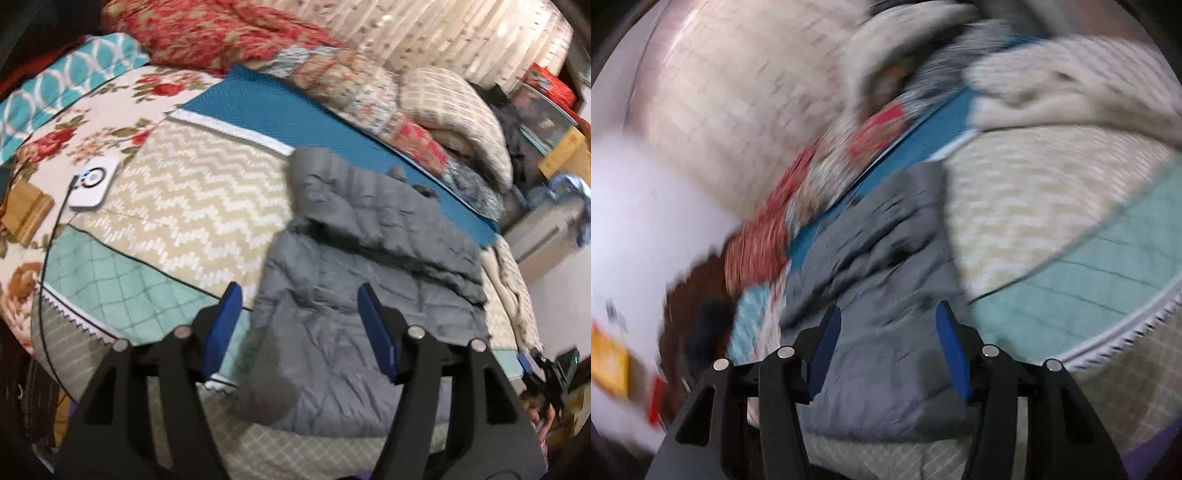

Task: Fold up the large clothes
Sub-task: 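Smooth the folded jacket with both grippers and release it on the bed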

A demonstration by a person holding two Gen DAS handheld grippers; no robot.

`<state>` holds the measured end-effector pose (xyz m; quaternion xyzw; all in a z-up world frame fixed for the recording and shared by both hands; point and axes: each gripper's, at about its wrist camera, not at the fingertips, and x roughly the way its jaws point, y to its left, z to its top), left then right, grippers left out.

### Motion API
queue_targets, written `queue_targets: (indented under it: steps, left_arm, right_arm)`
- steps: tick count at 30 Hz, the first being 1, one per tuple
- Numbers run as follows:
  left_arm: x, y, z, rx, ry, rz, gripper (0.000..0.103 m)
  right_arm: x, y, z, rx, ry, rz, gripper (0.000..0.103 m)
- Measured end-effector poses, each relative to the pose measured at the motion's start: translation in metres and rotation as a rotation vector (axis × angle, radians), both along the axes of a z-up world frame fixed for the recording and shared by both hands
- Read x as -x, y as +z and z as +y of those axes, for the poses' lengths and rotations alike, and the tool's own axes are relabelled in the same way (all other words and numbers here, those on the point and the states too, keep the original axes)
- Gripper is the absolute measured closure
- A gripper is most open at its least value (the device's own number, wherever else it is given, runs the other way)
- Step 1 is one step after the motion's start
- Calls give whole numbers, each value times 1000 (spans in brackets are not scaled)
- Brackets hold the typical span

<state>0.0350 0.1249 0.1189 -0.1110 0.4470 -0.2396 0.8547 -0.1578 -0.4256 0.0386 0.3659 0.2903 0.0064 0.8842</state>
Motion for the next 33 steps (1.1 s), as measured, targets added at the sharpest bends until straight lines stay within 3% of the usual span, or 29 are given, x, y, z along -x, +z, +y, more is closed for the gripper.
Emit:
queue_targets:
  steps: [2,4,6,7,9,11,14,17,19,22,23,26,29,31,33]
  left_arm:
    - [8,-1,-18,-36,-71,-24,41]
    - [16,-9,-37,-87,-122,-48,42]
    - [17,-27,-62,-121,-180,-36,48]
    - [15,-38,-73,-149,-198,-26,49]
    - [9,-63,-91,-270,-207,-36,59]
    - [-1,-99,-103,-434,-189,-15,59]
    - [-3,-113,-104,-440,-190,-87,56]
    - [-3,-108,-107,-467,-183,-81,56]
    - [-2,-96,-102,-467,-178,-69,56]
    - [9,-60,-72,-375,-135,-88,52]
    - [11,-52,-64,-331,-122,-79,45]
    - [24,-26,-55,-213,-123,-87,44]
    - [39,-25,-77,-198,-178,-113,44]
    - [42,-42,-100,-244,-221,-84,44]
    - [35,-68,-112,-312,-230,-41,45]
  right_arm:
    - [-27,1,22,131,12,80,31]
    - [-48,-4,30,193,10,122,31]
    - [-76,-18,38,330,-11,221,31]
    - [-89,-34,37,359,-1,288,40]
    - [-101,-63,28,350,-1,367,56]
    - [-102,-76,17,316,-46,358,59]
    - [-98,-81,7,233,-85,339,59]
    - [-89,-74,5,219,-70,334,59]
    - [-68,-55,5,188,-115,284,59]
    - [-45,-21,22,222,-134,187,57]
    - [-42,-10,36,245,-102,164,57]
    - [-55,3,85,254,64,114,57]
    - [-83,-9,128,302,204,156,57]
    - [-100,-31,137,302,230,229,57]
    - [-114,-61,129,232,237,288,57]
